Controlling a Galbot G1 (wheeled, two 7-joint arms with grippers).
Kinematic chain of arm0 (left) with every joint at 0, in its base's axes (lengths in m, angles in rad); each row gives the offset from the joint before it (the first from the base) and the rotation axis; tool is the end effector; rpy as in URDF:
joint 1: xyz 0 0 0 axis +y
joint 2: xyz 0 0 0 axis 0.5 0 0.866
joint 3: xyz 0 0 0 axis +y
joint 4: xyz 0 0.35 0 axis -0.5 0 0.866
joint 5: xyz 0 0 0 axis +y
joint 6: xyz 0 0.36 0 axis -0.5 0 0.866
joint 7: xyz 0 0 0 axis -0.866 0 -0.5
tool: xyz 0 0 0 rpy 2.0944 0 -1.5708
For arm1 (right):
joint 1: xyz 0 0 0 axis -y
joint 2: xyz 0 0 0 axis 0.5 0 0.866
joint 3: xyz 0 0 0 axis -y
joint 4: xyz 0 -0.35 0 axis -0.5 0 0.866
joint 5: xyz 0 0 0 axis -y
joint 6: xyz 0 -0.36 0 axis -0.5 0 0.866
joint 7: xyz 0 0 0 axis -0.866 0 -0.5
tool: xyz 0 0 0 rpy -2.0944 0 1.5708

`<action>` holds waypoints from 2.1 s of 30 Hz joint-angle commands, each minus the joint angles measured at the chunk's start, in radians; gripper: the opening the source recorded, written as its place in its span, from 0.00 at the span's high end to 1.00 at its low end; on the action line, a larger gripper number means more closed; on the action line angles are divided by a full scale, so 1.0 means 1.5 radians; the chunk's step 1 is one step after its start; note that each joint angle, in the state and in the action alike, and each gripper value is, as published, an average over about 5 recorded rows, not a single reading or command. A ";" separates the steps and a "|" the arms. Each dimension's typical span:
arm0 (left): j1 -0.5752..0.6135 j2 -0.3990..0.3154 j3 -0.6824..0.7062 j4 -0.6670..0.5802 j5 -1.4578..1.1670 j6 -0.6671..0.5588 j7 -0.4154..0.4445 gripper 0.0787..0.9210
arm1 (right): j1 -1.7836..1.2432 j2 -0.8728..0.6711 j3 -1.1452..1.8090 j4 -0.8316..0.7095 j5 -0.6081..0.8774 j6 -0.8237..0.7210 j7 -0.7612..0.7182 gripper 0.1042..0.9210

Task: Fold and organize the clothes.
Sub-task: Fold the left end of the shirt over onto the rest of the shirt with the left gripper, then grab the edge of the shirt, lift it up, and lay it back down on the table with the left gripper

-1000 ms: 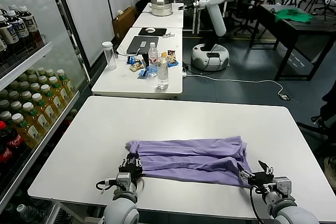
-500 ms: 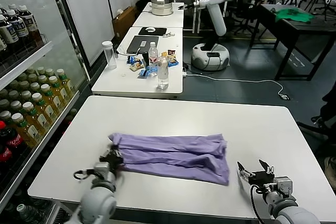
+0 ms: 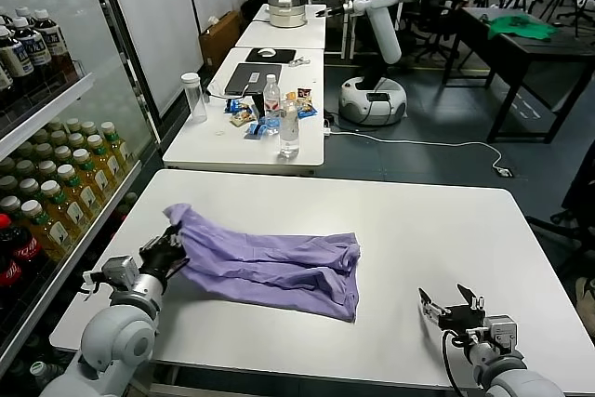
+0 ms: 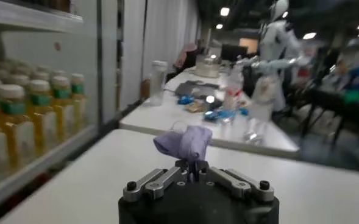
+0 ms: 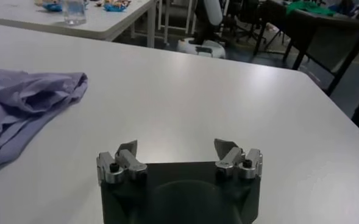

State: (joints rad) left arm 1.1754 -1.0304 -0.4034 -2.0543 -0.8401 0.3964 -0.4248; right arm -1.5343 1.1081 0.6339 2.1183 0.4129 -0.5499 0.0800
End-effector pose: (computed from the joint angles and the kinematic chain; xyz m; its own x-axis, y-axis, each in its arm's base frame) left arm 0.2913 0.0612 -0.2153 -0.9655 0.0455 0.2565 -0.0100 0.9774 -0.2111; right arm 0.2089 -0.1029 -0.2582 -0.8811 -0.0266 0.4721 -0.0757 0.9935 -0.0853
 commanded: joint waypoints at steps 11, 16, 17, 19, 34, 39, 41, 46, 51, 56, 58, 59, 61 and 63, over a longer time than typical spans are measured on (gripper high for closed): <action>-0.081 -0.169 0.194 -0.002 -0.265 -0.034 -0.016 0.94 | -0.008 0.000 0.001 0.000 -0.011 0.006 -0.002 0.12; -0.105 -0.189 0.232 0.051 -0.241 -0.037 -0.017 0.94 | -0.004 -0.002 0.002 -0.004 -0.011 0.008 -0.003 0.12; -0.109 -0.191 0.239 0.060 -0.236 -0.037 -0.016 0.94 | -0.003 -0.002 0.002 -0.005 -0.010 0.008 -0.003 0.12; -0.116 -0.193 0.255 0.073 -0.220 -0.036 -0.013 0.94 | -0.001 -0.002 0.002 -0.006 -0.010 0.009 -0.004 0.12; -0.132 -0.193 0.302 0.109 -0.080 -0.043 0.078 0.74 | 0.015 -0.009 -0.001 -0.018 -0.003 0.012 -0.005 0.12; -0.115 -0.185 0.286 0.089 -0.066 -0.050 0.090 0.58 | 0.022 -0.010 -0.006 -0.023 -0.002 0.012 -0.005 0.12; -0.106 -0.179 0.271 0.079 -0.044 -0.054 0.090 0.50 | 0.026 -0.010 -0.007 -0.023 -0.002 0.012 -0.005 0.12; -0.069 -0.141 0.216 0.060 0.112 -0.071 0.079 0.33 | 0.031 -0.010 -0.009 -0.025 -0.001 0.013 -0.006 0.12; -0.033 -0.085 0.191 0.095 0.305 -0.099 0.050 0.17 | 0.036 -0.008 -0.013 -0.028 -0.002 0.015 -0.007 0.12; -0.013 -0.077 0.198 0.135 0.395 -0.092 0.025 0.12 | 0.042 -0.007 -0.017 -0.032 -0.002 0.016 -0.007 0.12; -0.013 -0.085 0.205 0.150 0.406 -0.082 0.019 0.12 | 0.043 -0.007 -0.018 -0.032 -0.002 0.016 -0.007 0.12; -0.015 -0.090 0.210 0.157 0.408 -0.077 0.017 0.12 | 0.043 -0.008 -0.017 -0.032 -0.002 0.016 -0.007 0.12; -0.021 -0.099 0.219 0.172 0.406 -0.068 0.014 0.12 | 0.041 -0.009 -0.016 -0.031 -0.002 0.016 -0.007 0.12; -0.029 -0.108 0.227 0.186 0.403 -0.060 0.011 0.12 | 0.039 -0.010 -0.014 -0.030 -0.002 0.016 -0.007 0.12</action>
State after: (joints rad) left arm 1.1116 -1.2000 -0.0719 -1.8682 -0.4630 0.2857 -0.3755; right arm -1.4759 1.0938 0.6102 2.0715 0.4101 -0.5263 0.0698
